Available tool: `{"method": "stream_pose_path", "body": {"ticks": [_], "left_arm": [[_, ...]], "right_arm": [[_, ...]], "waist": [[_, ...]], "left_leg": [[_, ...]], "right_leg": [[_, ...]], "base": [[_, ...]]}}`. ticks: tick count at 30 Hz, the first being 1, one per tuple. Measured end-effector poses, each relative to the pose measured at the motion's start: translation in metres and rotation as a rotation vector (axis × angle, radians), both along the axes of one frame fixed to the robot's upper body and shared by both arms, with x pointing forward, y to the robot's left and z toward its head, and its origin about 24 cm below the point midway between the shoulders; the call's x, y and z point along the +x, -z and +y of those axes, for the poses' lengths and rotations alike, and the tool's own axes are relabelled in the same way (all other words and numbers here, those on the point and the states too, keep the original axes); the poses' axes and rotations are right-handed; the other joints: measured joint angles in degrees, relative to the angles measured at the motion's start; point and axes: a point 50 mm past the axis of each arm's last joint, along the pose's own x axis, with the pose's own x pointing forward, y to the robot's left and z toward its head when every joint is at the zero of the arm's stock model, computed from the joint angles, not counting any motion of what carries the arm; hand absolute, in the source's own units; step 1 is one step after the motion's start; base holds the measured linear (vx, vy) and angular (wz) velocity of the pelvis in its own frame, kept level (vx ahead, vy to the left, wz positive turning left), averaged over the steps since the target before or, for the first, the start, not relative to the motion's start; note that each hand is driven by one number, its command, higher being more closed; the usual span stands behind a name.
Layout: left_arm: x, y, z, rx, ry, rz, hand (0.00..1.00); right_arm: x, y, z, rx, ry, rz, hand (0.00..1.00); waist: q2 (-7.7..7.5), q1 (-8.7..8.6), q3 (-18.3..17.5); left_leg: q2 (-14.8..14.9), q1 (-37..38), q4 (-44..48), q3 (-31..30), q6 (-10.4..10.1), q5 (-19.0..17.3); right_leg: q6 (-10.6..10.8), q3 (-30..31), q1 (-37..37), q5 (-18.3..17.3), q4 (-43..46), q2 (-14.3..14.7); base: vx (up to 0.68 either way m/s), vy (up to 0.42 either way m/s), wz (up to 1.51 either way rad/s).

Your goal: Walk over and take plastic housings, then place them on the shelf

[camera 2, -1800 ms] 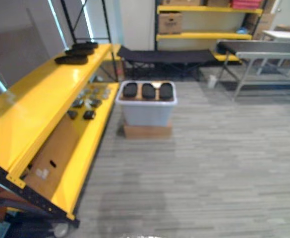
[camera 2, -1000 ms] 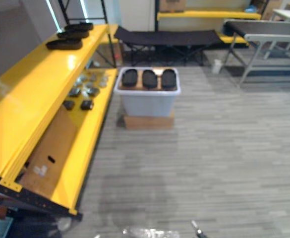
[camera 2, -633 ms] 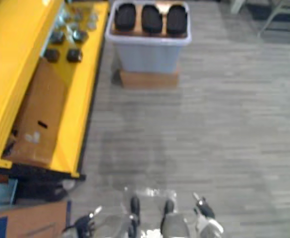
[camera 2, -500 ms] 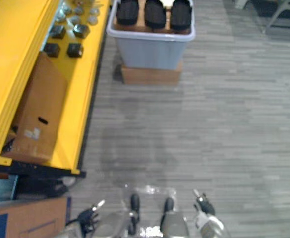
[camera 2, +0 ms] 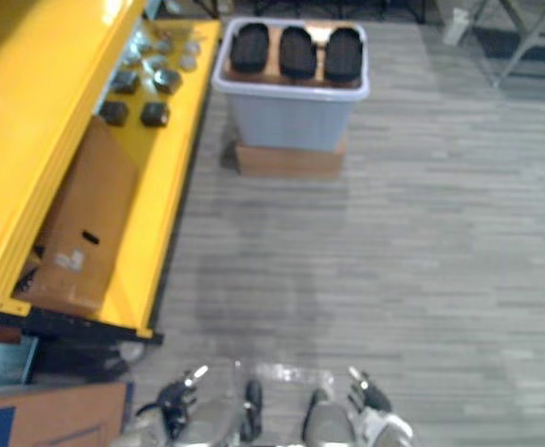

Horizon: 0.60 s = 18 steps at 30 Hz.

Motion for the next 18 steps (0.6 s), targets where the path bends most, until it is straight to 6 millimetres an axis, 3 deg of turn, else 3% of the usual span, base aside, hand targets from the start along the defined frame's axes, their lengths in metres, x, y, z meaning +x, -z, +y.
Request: {"method": "stream_pose_path", "body": {"ticks": [11, 12, 14, 16, 17, 18], "left_arm": [[-0.02, 0.005, 0.006, 0.067, -0.051, 0.022, 0.0], [-0.02, 0.005, 0.007, 0.07, -0.059, 0.025, 0.0], [-0.021, 0.005, 0.009, 0.081, -0.064, 0.025, 0.0], [-0.021, 0.004, 0.016, 0.152, 0.002, 0.035, 0.0], [-0.023, 0.004, 0.019, 0.171, 0.012, 0.044, 0.0], [-0.028, 0.004, 0.027, 0.211, 0.03, 0.068, 0.0]], "right_arm": [[-0.011, 0.005, 0.003, 0.002, -0.006, 0.054, 0.0], [-0.013, 0.006, 0.003, 0.002, 0.002, 0.073, 0.0], [-0.015, 0.007, 0.002, 0.023, 0.04, 0.084, 0.0], [-0.015, 0.006, -0.002, 0.04, 0.098, 0.088, 0.0], [-0.016, 0.006, -0.003, 0.052, 0.121, 0.087, 0.0], [-0.019, 0.008, 0.0, 0.069, 0.128, 0.104, 0.0]], "waist": [[0.11, 0.71, -3.96], [-0.51, 0.71, -4.22], [-0.35, 0.67, -4.62], [0.32, 0.58, -4.51], [0.5, 0.59, -4.12], [-0.59, 0.71, -4.41]], "left_leg": [[-0.1, 0.17, 0.15, -1.28, 0.34, 0.07], [0.02, -0.84, 1.62, -1.31, 1.11, -0.82], [0.84, -3.75, 6.73, -1.3, 2.07, -4.08], [3.68, -4.89, 12.54, -0.6, 3.17, -8.0], [4.37, -4.44, 13.2, -0.34, 3.05, -8.76], [5.73, -3.4, 13.73, 0.46, 2.59, -10.07]], "right_leg": [[0.41, -1.23, 0.92, 0.38, -1.18, -0.02], [0.56, -1.44, 0.5, 0.28, -1.01, 0.01], [2.0, -1.72, -0.65, -0.68, 2.02, 0.16], [3.19, -0.5, -6.7, -0.78, 14.86, 0.69], [2.71, -0.33, -7.63, -1.21, 17.29, 0.83], [1.76, 0.52, -8.58, -2.4, 17.12, 1.65]], "base": [[-0.03, 0.012, 0.05], [0.01, 0.038, 0.03], [0.03, 0.059, 0.01], [0.02, 0.117, -0.23], [0.04, 0.105, -0.44], [0.08, 0.04, -0.39]]}}
